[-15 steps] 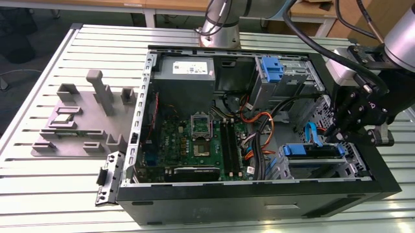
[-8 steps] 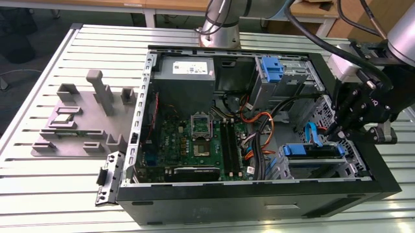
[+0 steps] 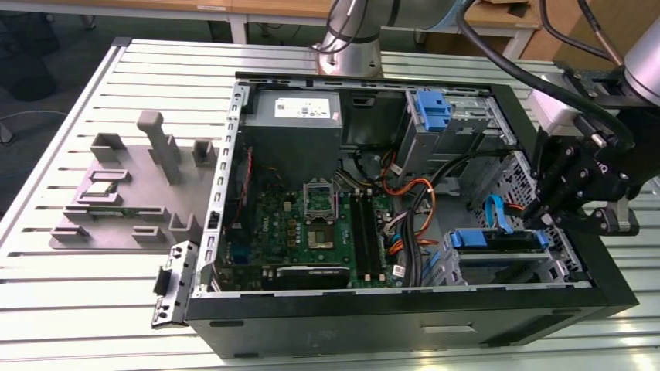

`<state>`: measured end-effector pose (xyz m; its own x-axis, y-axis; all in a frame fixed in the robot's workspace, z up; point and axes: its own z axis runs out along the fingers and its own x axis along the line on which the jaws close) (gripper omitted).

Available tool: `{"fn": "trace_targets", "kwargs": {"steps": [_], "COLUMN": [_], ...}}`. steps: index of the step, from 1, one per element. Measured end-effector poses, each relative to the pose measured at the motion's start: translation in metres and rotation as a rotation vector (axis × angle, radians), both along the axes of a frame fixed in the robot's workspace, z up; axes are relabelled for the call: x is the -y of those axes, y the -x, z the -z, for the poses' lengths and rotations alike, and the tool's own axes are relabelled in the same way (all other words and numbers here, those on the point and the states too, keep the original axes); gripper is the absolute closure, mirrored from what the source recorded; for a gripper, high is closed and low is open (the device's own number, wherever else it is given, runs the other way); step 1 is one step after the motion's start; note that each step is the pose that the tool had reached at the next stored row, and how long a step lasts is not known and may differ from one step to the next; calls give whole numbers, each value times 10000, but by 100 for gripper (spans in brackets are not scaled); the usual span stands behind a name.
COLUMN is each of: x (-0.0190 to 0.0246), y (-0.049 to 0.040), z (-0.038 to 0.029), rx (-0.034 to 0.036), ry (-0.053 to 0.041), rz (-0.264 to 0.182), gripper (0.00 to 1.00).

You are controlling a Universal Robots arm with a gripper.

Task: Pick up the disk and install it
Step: 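Insert the second disk wire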

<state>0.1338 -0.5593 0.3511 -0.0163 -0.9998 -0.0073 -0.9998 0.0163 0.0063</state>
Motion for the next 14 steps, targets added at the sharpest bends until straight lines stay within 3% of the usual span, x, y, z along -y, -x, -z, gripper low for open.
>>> {"fn": "trace_targets", "kwargs": {"steps": [8, 14], "x": [39, 44], "y": [0, 0], "z": [39, 44], "rx": [0, 0], "ry": [0, 1], "rz": [1, 2], "gripper": [83, 83]}}
